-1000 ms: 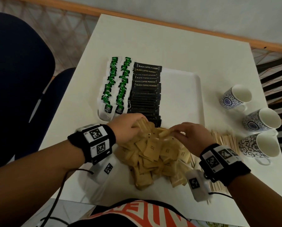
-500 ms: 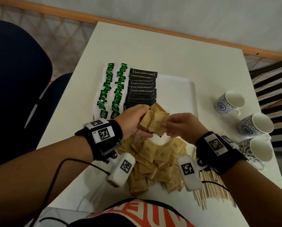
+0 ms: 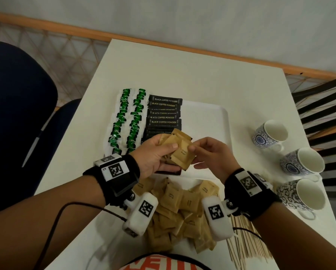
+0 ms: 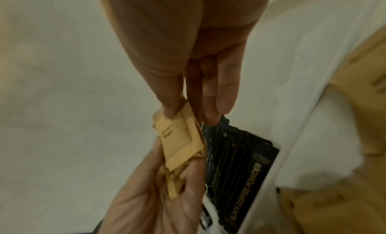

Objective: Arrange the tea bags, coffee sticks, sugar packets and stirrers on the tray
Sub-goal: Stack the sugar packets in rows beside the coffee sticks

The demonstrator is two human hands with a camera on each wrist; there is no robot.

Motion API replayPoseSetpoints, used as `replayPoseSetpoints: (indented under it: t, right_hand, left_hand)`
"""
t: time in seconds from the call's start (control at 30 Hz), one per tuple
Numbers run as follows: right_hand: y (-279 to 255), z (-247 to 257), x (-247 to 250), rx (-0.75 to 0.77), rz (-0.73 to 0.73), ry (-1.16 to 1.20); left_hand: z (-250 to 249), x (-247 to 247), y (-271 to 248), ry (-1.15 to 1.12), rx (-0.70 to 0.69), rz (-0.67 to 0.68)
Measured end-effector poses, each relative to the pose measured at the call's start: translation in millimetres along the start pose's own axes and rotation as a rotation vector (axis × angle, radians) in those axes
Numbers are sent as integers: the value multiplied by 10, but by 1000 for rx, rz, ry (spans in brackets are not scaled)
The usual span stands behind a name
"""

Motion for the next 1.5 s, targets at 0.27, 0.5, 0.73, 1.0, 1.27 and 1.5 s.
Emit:
replayPoseSetpoints:
  t: [0.27, 0.5, 0.73, 1.0, 1.27, 1.5]
  right_hand:
    - [542, 89, 424, -23, -195, 148]
    - [1400, 200, 552, 65, -213, -211]
    - [2029, 273, 494, 60, -165, -348]
    - [2179, 263, 469, 96, -226, -457]
    - [2170, 238, 452, 117, -249, -535]
    - [1917, 274, 448, 140, -265, -473]
  left_hand:
    - [-278, 142, 288, -66, -93, -139]
    - [-625, 184, 656, -87, -158, -190]
    - [-791, 244, 971, -67, -182, -220]
    - [-797, 286, 1149, -61, -176, -220]
    - [-764, 249, 1189, -90, -171, -212]
    - [-733, 211, 1188, -78, -171, -197]
Point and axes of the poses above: each hand's wrist, its own y-axis towards the middle knuckle, its own x-axis out of the back of the hand, z = x × y, the point moved 2 cm from there along y, towards the middle knuckle, and after that the axes turned 9 degrees about -y, right-handed, at the moved point
